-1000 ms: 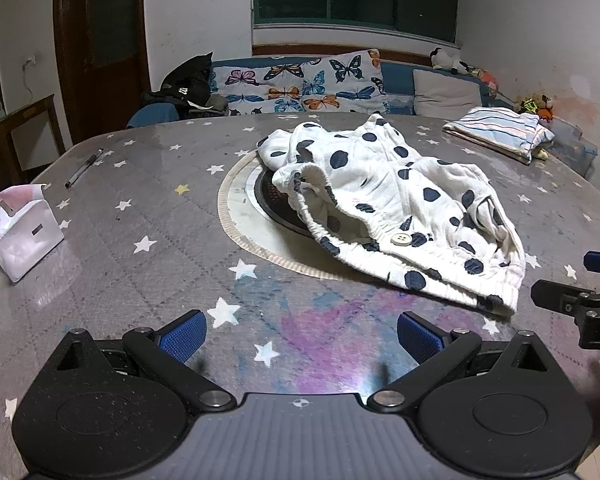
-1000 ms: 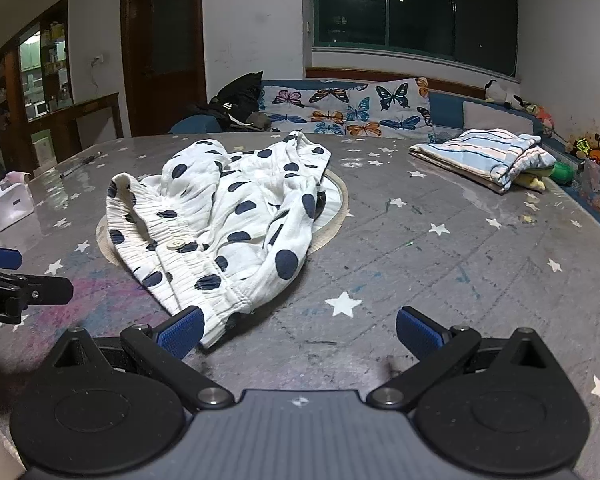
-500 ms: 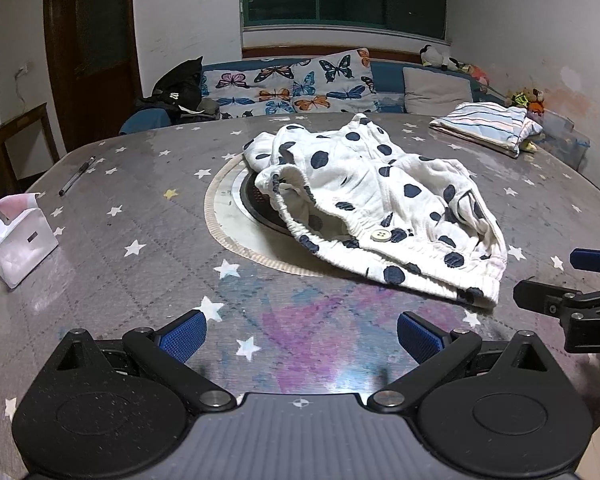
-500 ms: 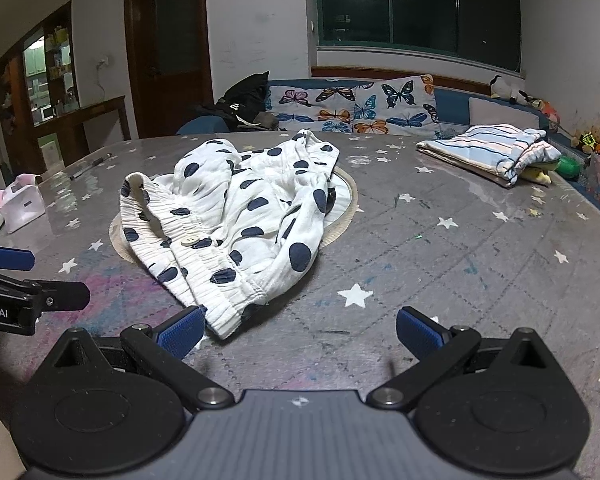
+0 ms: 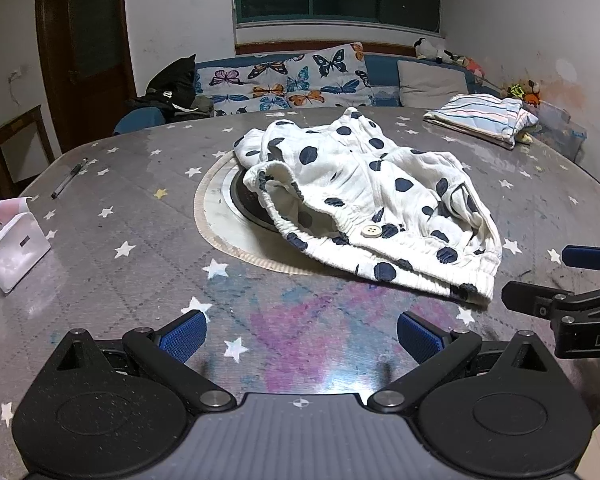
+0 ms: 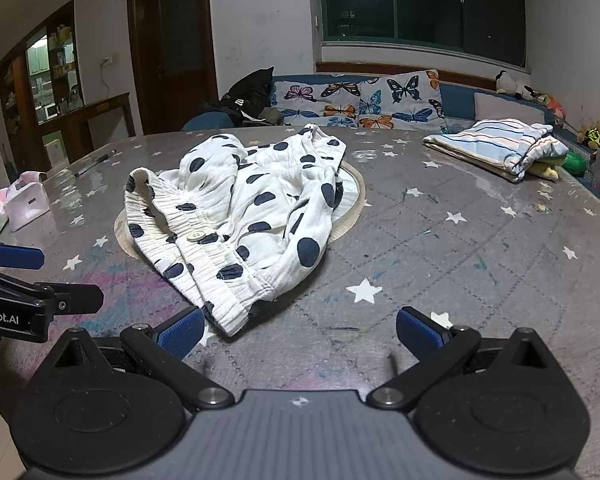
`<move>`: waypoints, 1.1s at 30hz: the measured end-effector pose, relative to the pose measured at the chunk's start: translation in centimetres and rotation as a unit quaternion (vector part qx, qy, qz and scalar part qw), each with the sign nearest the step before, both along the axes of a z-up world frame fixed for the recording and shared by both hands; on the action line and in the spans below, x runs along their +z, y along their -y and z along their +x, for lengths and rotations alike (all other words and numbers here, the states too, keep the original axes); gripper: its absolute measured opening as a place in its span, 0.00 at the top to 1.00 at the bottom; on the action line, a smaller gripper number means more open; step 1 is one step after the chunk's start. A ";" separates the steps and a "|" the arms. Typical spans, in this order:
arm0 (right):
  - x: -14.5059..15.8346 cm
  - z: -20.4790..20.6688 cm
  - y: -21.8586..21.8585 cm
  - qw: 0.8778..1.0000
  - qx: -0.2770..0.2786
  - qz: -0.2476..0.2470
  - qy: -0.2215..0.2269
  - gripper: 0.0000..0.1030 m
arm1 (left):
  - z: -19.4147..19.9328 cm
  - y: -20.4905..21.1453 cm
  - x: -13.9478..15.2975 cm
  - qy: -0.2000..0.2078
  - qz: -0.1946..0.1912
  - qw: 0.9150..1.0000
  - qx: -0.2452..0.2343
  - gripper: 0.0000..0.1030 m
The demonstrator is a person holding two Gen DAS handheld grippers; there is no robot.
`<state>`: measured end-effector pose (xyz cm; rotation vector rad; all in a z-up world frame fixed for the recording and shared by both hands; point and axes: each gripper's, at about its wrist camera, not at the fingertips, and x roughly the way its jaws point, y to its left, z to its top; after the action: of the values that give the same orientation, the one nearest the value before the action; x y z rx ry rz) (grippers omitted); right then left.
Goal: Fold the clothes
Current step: 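Approach the crumpled white polka-dot trousers with both grippers open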
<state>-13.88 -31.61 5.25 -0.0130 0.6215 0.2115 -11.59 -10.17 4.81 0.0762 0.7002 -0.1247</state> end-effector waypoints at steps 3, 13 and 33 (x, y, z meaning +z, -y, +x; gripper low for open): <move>0.0 0.1 -0.1 1.000 0.001 -0.001 -0.001 0.00 | 0.1 0.0 0.0 -0.001 0.000 1.000 -0.001 0.00; -0.1 0.5 -0.3 1.000 0.005 -0.001 -0.003 0.00 | 0.6 0.2 0.0 -0.003 -0.001 1.000 -0.003 0.00; -0.1 2.2 -0.9 1.000 0.019 -0.004 -0.008 0.00 | 2.7 0.5 0.8 0.002 0.000 1.000 -0.008 0.00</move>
<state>-11.72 -30.76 5.18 -0.0315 0.6377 0.2458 -8.85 -10.70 5.62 0.0821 0.6964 -0.1408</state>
